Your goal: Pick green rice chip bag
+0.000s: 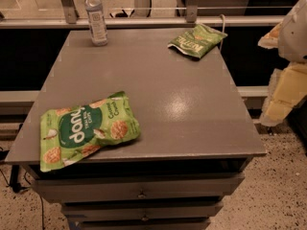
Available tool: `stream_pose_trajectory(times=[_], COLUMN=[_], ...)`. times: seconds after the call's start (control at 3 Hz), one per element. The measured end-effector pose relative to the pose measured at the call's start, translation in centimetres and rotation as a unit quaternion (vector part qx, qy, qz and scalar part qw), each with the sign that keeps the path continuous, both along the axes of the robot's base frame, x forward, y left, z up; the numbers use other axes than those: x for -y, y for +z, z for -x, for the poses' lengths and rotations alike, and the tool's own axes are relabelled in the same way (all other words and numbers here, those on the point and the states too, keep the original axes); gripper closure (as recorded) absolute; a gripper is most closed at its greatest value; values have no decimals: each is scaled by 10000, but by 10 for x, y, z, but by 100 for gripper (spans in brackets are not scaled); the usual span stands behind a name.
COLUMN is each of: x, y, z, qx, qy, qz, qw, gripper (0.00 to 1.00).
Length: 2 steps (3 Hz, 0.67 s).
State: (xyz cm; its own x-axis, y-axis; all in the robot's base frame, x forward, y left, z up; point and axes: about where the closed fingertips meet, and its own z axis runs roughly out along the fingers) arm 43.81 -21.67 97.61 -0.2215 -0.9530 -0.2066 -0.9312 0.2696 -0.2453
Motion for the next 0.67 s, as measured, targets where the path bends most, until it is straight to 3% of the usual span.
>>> stream_pose_trajectory(times=[0.67], x=[-11], y=[-6], z=[-8], qx=[74], qy=[63], qz=[-166], qw=[9998], gripper=[0])
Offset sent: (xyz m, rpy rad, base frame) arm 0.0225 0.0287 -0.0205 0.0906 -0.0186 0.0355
